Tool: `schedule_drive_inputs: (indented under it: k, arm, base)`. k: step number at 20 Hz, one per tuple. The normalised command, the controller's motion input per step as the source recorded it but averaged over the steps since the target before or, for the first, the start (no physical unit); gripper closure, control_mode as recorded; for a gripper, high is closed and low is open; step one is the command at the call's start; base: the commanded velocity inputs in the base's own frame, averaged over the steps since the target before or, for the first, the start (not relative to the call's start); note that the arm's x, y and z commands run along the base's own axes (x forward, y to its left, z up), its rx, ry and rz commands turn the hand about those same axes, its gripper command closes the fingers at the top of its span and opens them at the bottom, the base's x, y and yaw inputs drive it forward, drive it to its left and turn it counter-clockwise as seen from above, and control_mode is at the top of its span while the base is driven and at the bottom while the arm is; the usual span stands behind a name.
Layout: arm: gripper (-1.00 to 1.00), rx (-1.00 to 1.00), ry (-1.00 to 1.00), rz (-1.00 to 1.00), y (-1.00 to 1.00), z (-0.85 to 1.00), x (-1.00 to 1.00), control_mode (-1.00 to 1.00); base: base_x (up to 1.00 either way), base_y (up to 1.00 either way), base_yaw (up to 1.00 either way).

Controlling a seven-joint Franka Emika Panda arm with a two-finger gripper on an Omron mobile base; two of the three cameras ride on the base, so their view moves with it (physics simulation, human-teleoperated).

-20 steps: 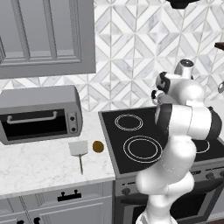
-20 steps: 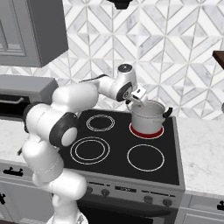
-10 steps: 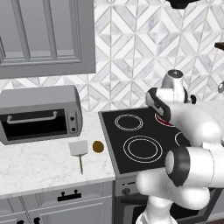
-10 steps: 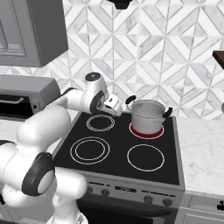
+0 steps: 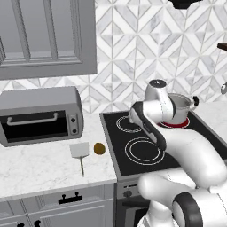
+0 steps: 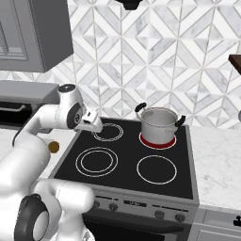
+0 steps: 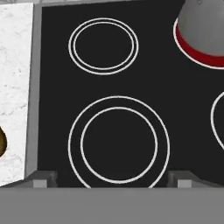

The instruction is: Put the avocado and bell pepper in the pot. Retrieve the spatula and lightly stir the vegetables in the pot.

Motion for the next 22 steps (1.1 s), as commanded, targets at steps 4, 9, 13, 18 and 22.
schedule_drive_inputs:
  k: [4,9,13,18,22]
  arm:
    - [-1.00,0.00,0.18,0.16,1.00,0.00,-0.22,-1.00]
    - [-1.00,0.00,0.16,0.12,1.00,-0.09,0.00,-1.00]
    - [-1.00,0.00,0.11,0.06,0.83,-0.21,0.00,-1.00]
    - [-1.00,0.00,0.04,0.01,0.49,-0.45,0.00,-1.00]
    - [-1.00,0.00,0.00,0.00,0.29,-0.50,0.13,-1.00]
  base:
    - [0.00,0.00,0.00]
    - [0.00,0.00,0.00]
    - [0.00,0.00,0.00]
    - [0.00,0.00,0.00]
    - [0.00,0.00,0.00]
